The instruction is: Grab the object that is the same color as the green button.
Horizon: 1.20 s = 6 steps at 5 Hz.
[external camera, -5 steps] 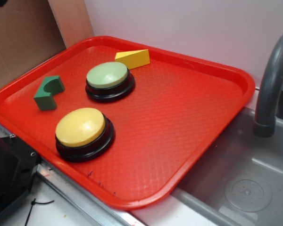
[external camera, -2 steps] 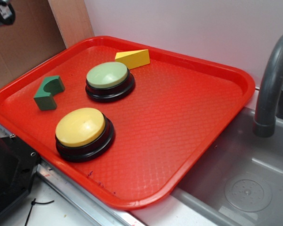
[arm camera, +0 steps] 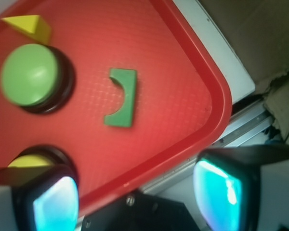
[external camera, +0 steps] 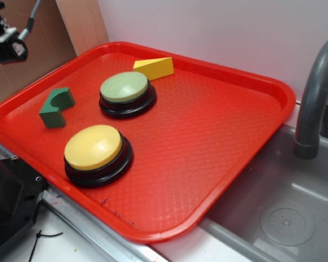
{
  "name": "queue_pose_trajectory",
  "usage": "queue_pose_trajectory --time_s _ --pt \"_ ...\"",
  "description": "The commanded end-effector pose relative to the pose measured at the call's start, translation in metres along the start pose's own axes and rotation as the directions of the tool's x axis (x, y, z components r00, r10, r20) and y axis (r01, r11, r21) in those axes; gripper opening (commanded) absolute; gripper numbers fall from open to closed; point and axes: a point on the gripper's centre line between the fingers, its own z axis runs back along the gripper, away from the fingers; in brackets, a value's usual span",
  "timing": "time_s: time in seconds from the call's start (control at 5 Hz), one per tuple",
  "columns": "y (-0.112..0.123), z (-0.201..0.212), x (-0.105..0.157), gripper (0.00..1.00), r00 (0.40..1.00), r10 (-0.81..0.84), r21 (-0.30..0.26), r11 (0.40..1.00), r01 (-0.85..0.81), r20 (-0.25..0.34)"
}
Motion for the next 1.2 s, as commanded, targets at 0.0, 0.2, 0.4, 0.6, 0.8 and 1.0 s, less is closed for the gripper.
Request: queue_pose_trajectory --time_s 0.0,0.2,0.4,0.6,0.8,1.0 --pt "-0.001 -0.052 0.014 1.0 0.985 0.146 0.087 0.984 -0.154 0.093" --pt "-0.005 -0.071 0.023 1.0 0.973 0.184 0.066 0.979 -0.195 0.137" --pt "-0.007 -0.09 0.027 1.0 0.974 0.188 0.045 0.98 -0.195 0.128" --pt "-0.01 -0.103 0.031 1.0 0.972 0.196 0.007 0.98 -0.198 0.127" --pt "-0.012 -0.109 0.03 1.0 0.975 0.189 -0.001 0.982 -0.19 0.117" --pt "-0.01 -0.112 0.029 0.13 0.978 0.178 -0.005 0.984 -0.178 0.108"
